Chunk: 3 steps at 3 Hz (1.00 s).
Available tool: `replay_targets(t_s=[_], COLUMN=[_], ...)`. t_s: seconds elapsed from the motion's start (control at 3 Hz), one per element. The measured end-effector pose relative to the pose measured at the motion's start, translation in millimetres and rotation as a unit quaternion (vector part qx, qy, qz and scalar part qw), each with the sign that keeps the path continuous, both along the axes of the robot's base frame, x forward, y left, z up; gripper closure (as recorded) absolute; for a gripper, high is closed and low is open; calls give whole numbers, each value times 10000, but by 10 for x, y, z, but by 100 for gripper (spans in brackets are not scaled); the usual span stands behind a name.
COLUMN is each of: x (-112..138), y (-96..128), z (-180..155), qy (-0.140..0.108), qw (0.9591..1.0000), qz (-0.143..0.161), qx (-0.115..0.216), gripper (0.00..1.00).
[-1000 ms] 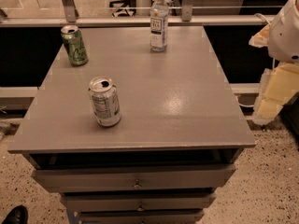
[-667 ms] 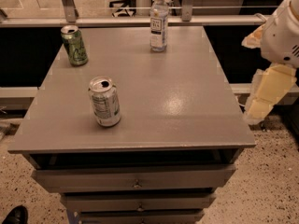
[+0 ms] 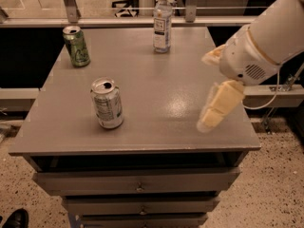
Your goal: Knock 7up can over
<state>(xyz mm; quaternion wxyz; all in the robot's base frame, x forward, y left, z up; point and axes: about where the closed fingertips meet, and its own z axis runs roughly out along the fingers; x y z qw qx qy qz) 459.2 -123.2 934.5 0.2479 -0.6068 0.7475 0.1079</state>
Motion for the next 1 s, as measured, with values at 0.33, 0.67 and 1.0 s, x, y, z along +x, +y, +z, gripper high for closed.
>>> replay_targets(t_s=[0.33,0.67,1.0], x=[48,97,174], y=[505,983,1470], z=[-176,-276,-343], qy=[52,0,-68], qw=[9952,9819,9618], qz=[316,572,733], qx=[927,1805,2636], gripper=[0,0,0])
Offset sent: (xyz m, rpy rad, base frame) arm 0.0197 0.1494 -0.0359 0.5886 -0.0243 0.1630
